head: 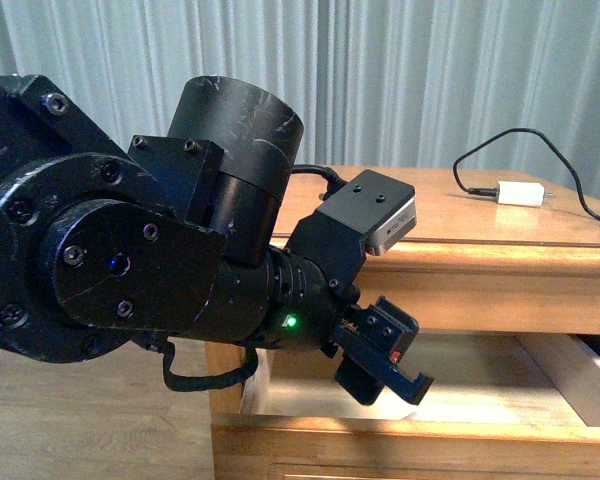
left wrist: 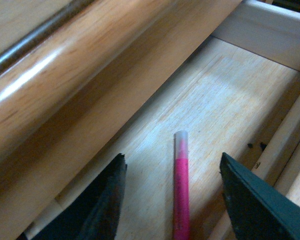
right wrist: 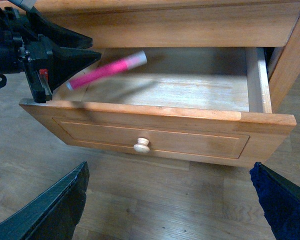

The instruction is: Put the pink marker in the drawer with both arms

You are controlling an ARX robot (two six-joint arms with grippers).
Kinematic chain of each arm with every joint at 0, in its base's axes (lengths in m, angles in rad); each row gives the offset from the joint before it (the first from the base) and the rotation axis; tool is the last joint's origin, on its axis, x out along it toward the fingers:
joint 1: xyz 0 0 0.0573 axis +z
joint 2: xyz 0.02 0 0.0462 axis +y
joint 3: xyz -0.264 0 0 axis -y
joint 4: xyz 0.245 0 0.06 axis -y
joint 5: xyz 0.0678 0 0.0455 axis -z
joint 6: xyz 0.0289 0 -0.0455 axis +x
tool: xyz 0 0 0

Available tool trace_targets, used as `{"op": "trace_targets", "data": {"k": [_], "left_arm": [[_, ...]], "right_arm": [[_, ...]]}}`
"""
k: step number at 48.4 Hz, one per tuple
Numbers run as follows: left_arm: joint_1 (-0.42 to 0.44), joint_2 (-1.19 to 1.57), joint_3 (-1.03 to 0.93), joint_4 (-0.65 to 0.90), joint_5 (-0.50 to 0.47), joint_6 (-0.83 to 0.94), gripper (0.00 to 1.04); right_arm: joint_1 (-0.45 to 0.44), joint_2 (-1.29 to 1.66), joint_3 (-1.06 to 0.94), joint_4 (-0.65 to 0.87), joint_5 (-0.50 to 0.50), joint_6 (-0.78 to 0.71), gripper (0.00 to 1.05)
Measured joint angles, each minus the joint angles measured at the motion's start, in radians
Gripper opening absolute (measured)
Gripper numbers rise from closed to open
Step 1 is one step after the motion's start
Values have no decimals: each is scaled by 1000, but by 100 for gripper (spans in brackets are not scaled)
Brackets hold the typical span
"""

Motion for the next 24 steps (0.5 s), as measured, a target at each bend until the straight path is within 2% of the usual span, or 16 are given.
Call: {"op": "trace_targets", "data": {"k": [8, 11, 24], "left_arm": [[8, -160, -97, -16, -95, -43, 93], [21, -222, -130, -34, -136, -45, 100], [135, -543, -326, -39, -209, -122, 99]], "right_arm": [[0, 0, 0, 0, 0, 0, 96], [0, 0, 0, 0, 0, 0, 96], [0, 0, 0, 0, 0, 0, 96]]}}
